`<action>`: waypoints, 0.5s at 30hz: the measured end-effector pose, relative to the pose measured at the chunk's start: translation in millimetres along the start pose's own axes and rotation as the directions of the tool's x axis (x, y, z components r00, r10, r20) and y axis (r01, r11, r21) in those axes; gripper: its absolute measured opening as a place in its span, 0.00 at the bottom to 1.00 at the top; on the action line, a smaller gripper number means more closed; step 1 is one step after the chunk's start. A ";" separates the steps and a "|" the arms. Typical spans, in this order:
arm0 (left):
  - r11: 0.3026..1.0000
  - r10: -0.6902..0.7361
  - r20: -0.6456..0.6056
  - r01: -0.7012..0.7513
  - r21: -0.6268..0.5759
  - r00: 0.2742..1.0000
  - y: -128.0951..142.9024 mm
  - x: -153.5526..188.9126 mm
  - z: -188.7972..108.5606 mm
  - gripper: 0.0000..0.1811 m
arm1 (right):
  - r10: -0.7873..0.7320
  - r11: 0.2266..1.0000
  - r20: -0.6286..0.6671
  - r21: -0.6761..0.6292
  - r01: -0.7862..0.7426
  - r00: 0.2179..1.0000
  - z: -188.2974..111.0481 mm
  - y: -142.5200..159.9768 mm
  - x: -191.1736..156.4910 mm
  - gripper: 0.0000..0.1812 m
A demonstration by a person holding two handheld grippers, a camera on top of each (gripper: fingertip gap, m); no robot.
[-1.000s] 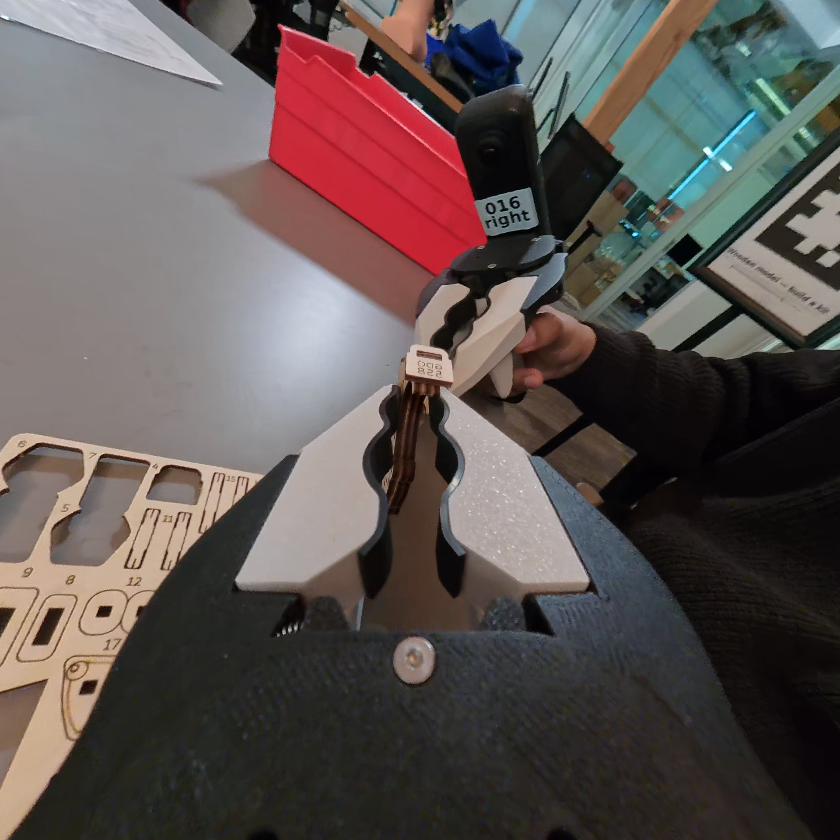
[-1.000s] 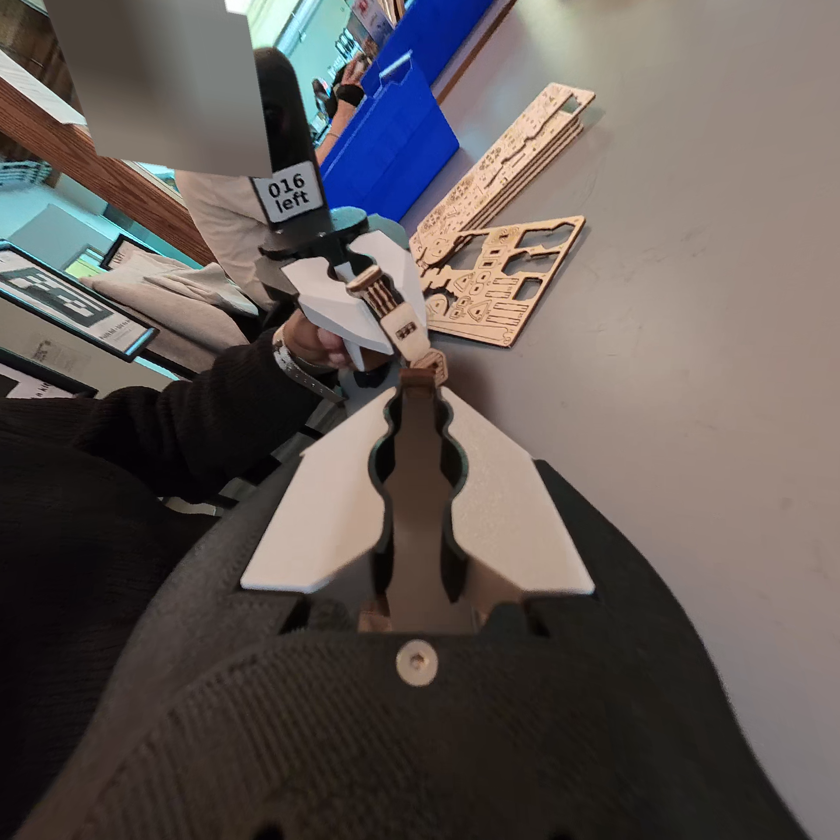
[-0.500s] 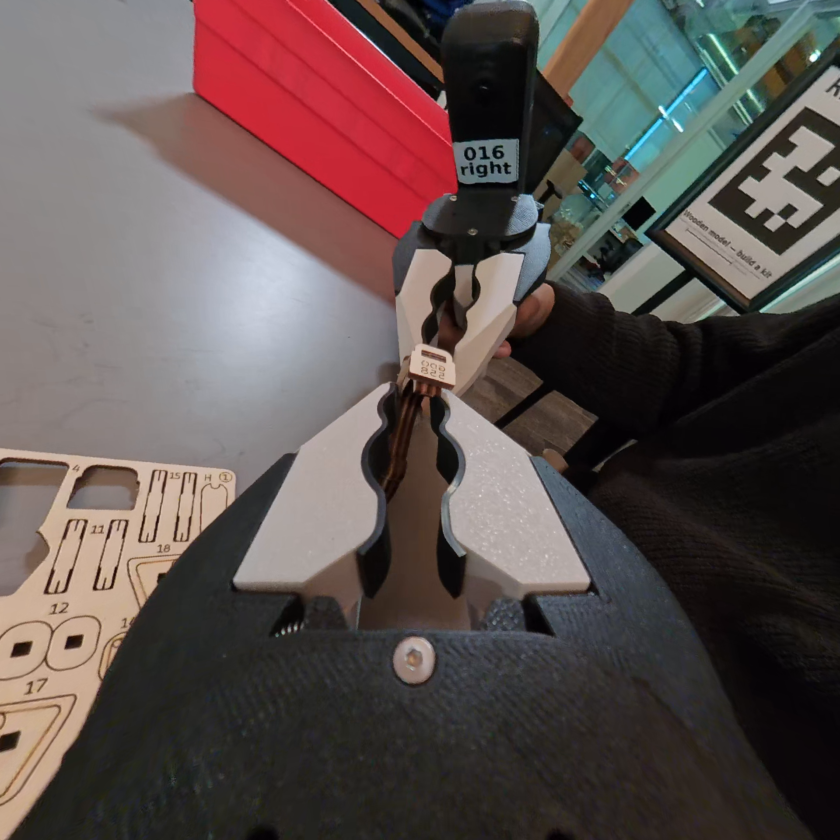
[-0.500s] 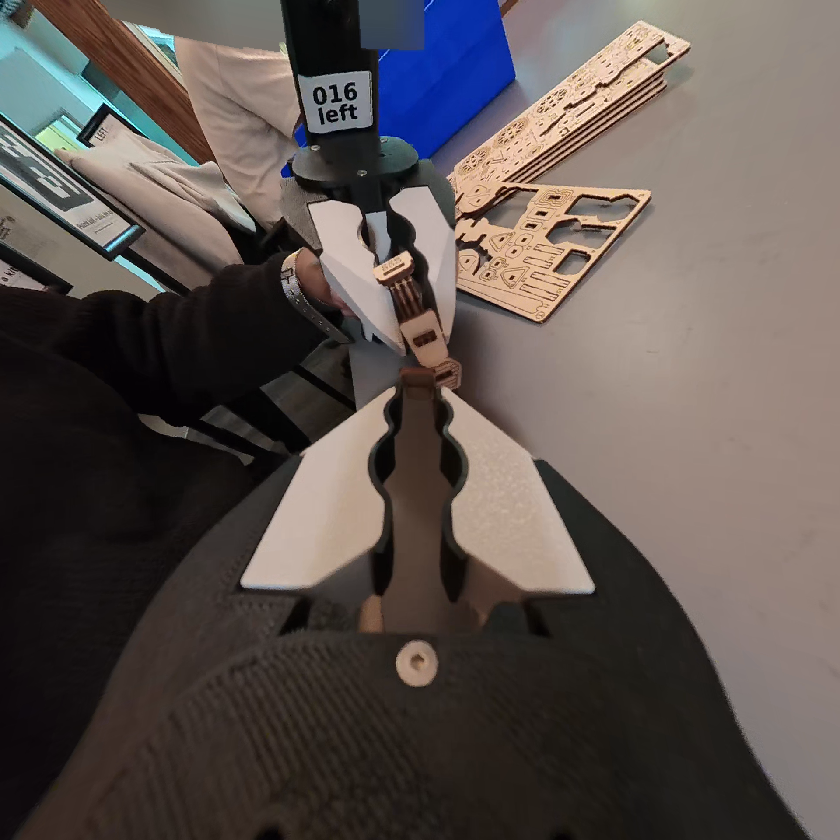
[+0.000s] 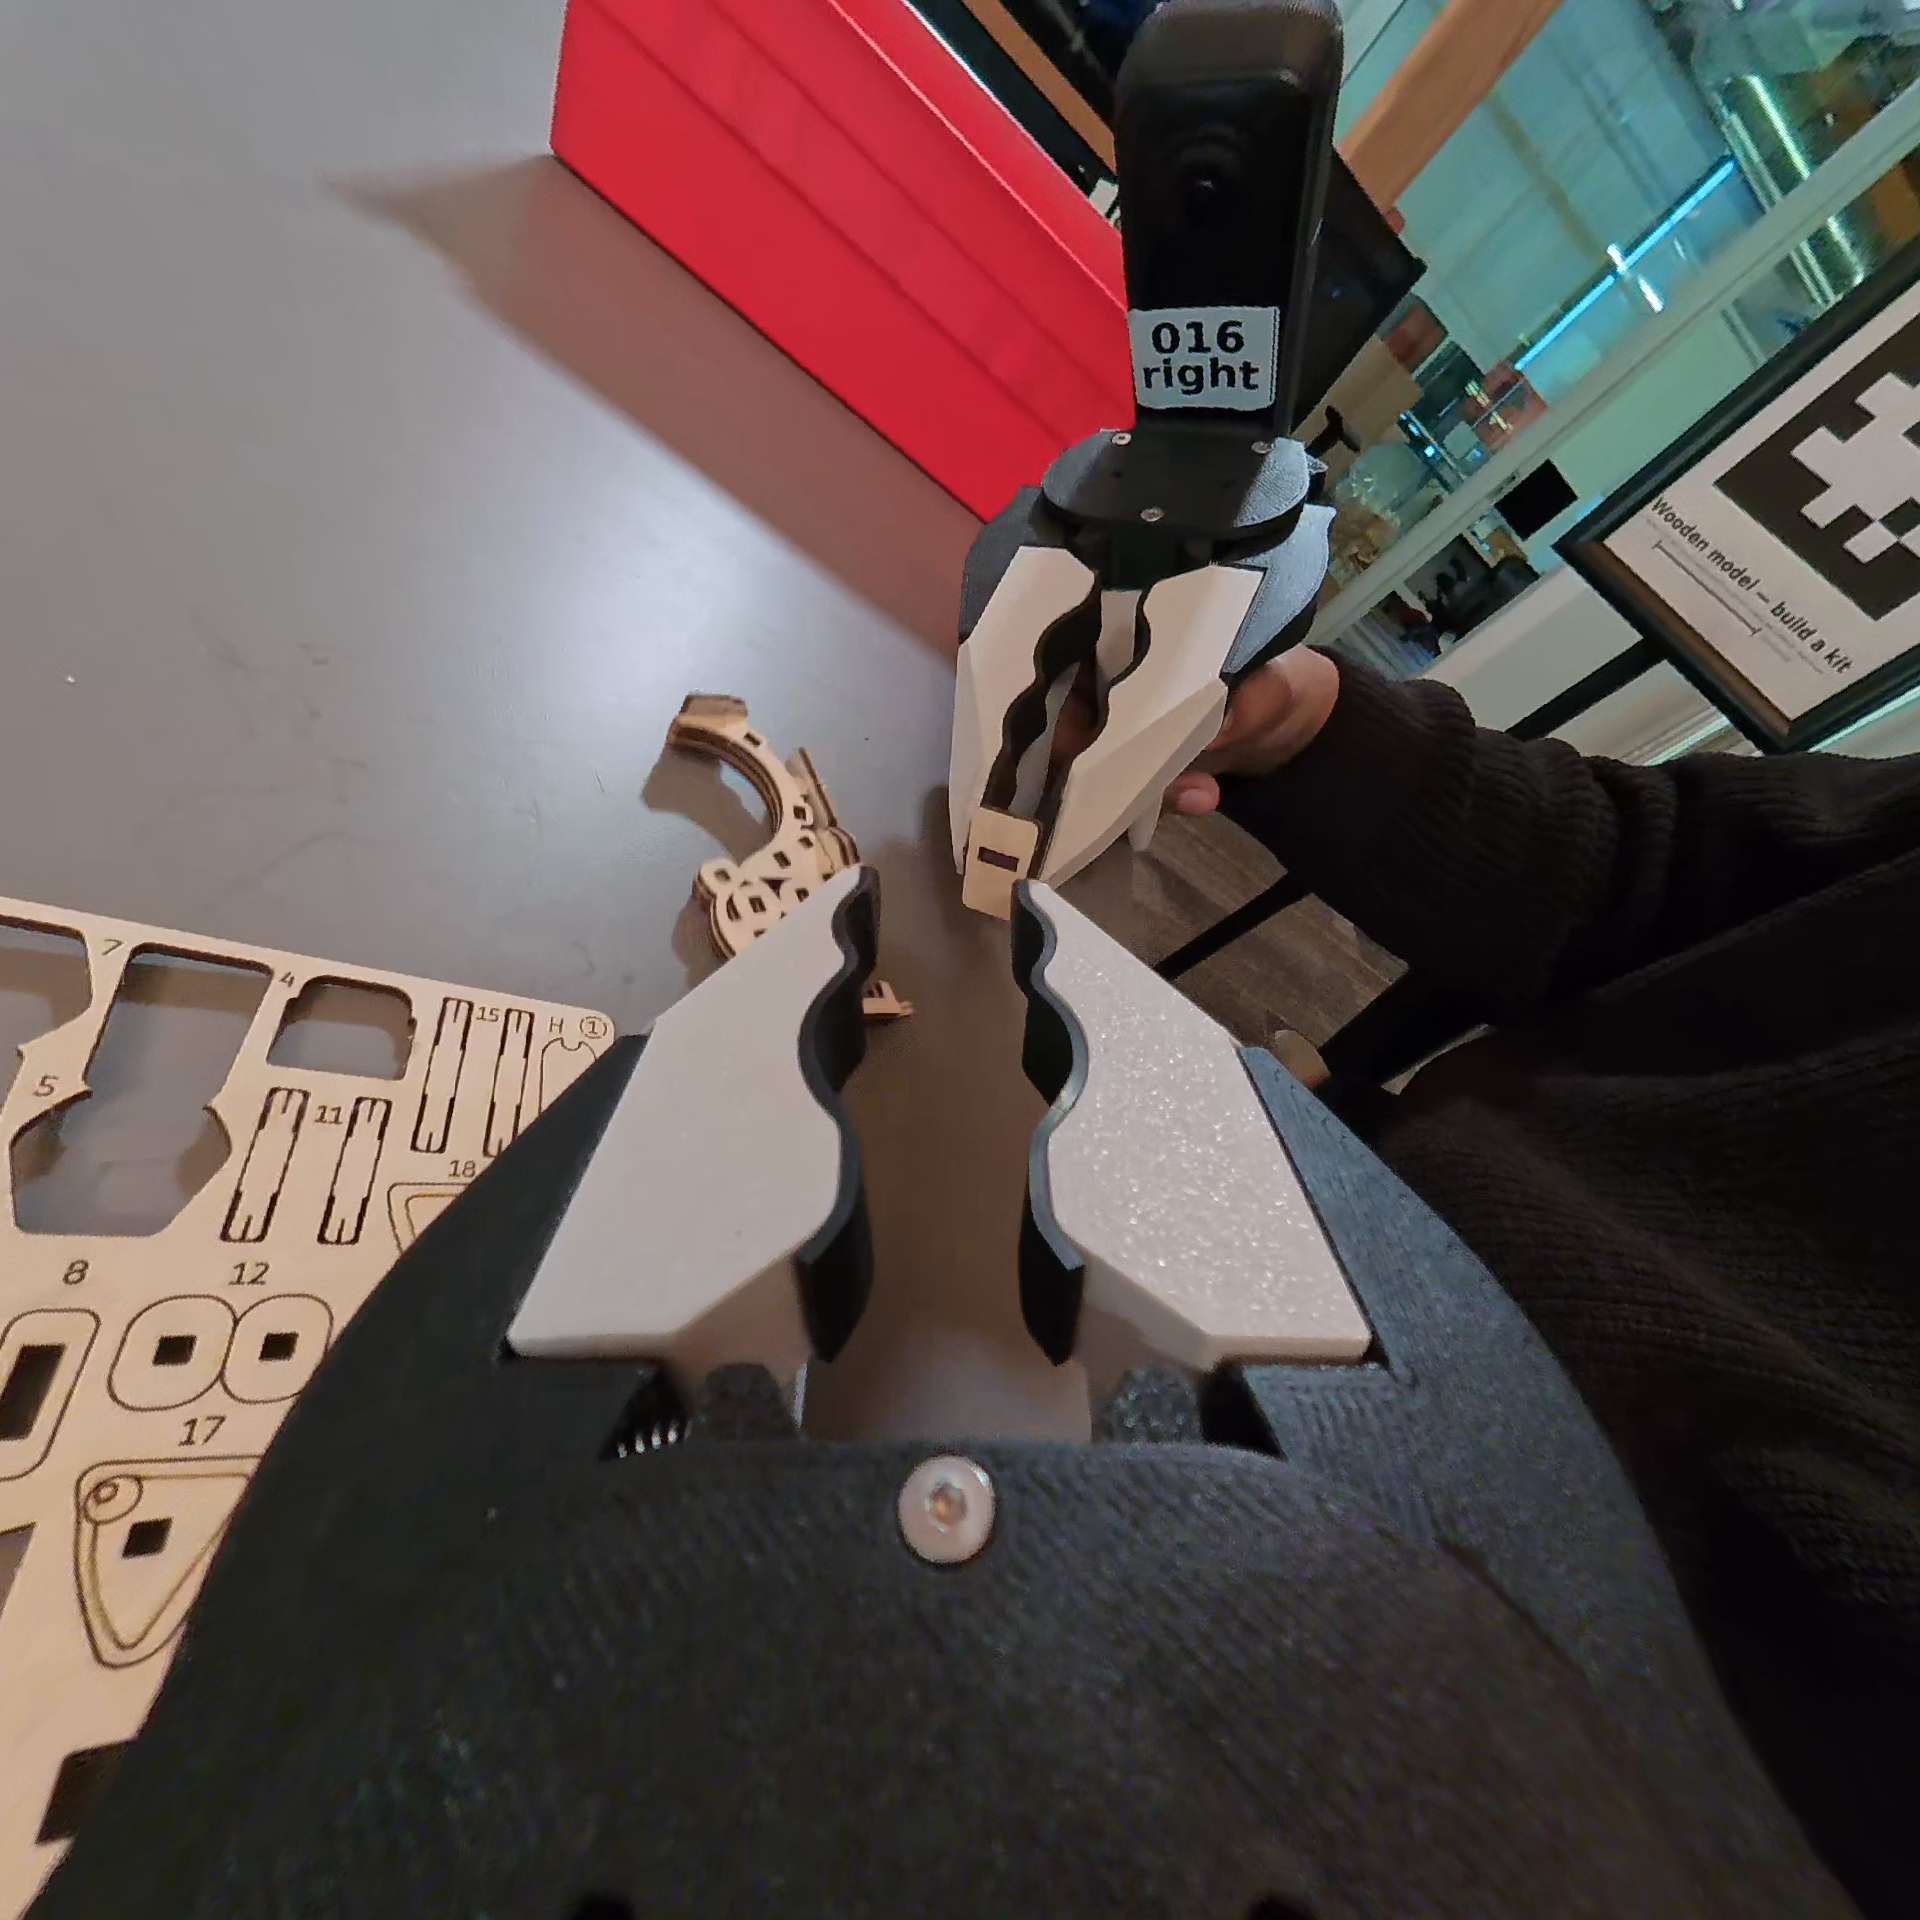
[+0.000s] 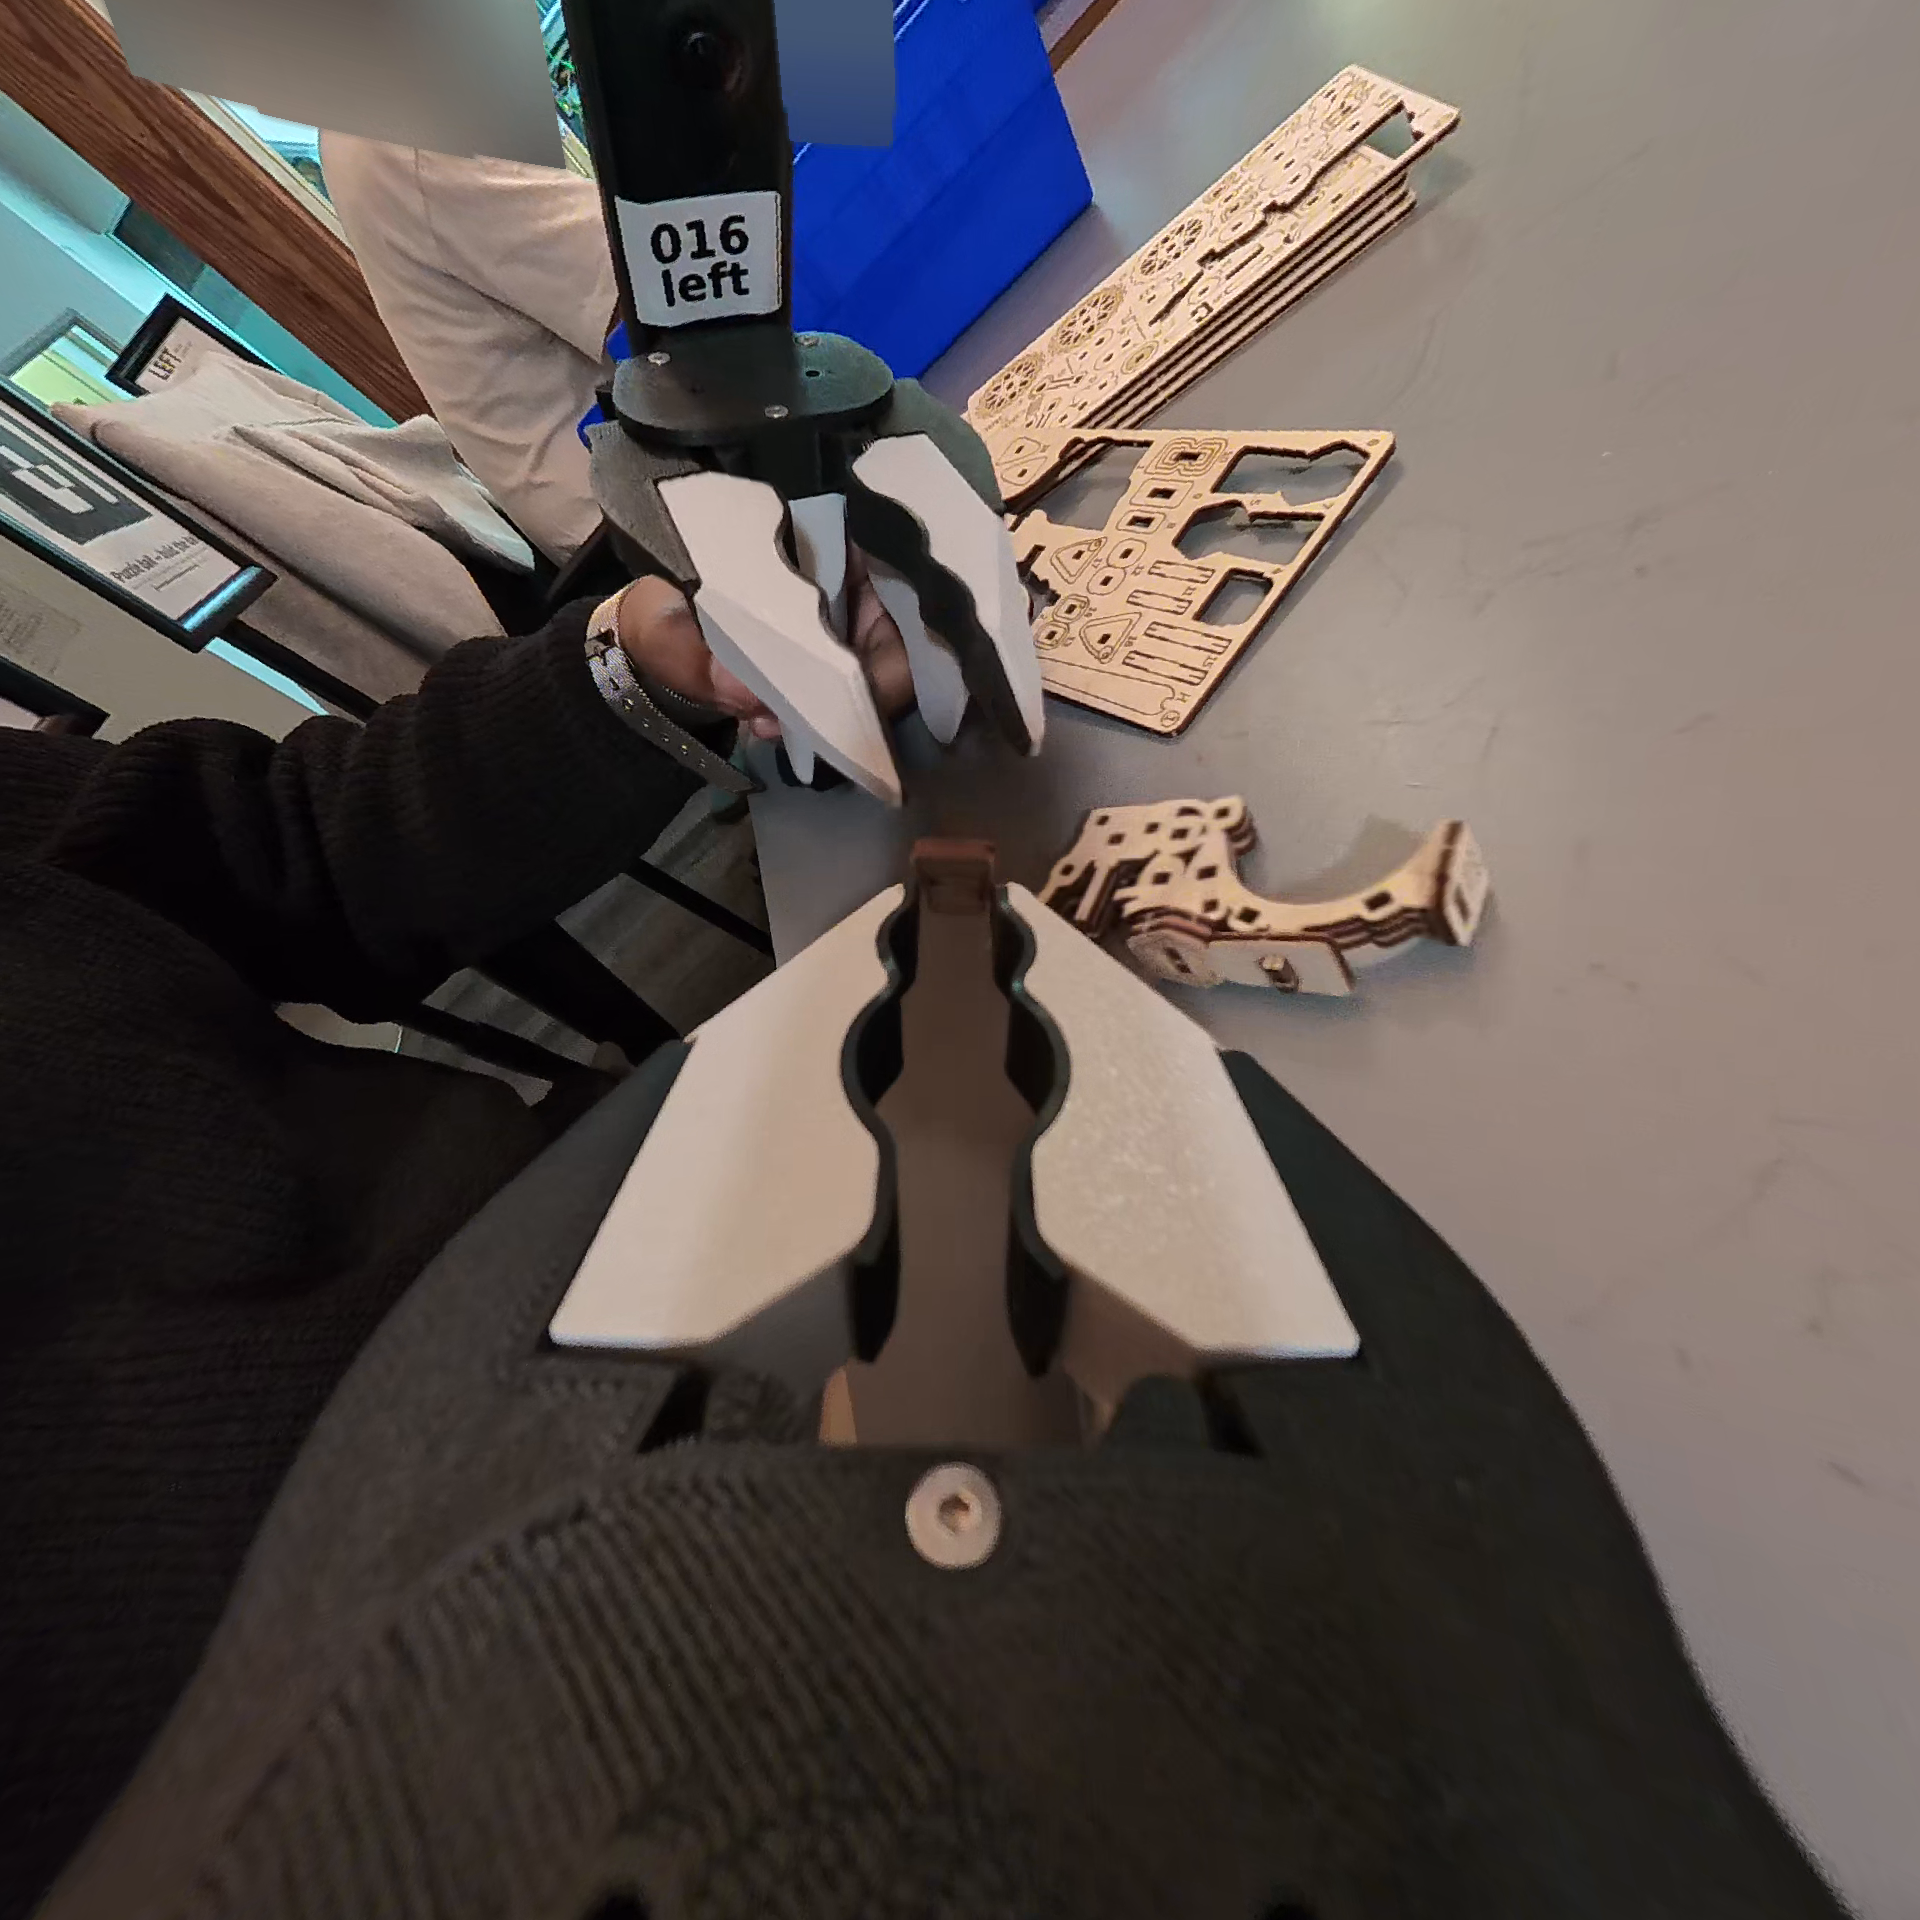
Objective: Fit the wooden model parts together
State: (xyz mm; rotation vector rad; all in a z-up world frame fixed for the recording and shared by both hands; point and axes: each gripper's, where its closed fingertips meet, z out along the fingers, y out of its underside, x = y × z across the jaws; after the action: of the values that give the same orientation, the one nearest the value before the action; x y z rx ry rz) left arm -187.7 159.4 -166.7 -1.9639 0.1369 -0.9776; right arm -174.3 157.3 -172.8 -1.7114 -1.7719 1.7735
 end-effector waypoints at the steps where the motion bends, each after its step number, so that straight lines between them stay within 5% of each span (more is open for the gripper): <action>1: 1.000 -0.006 0.001 0.006 0.005 1.000 -0.7 -1.0 -0.7 0.13 | 0.001 1.000 -0.003 -0.003 -0.001 1.000 0.0 0.3 0.6 0.07; 9: 0.999 -0.030 0.150 0.028 0.019 0.988 -2.9 -20.3 0.8 0.12 | 0.029 1.000 -0.105 -0.009 -0.030 0.994 -11.2 1.2 22.9 0.07; 15: 1.000 -0.008 0.225 0.010 -0.005 0.974 -1.4 -24.3 10.2 0.21 | 0.116 0.993 -0.211 0.045 -0.109 0.971 -30.6 0.3 47.7 0.07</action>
State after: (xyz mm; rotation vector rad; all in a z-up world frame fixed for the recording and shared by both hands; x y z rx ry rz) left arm -197.7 178.0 -182.5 -2.0664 0.0031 -0.7543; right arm -169.3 210.5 -191.8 -1.9413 -1.5786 1.5779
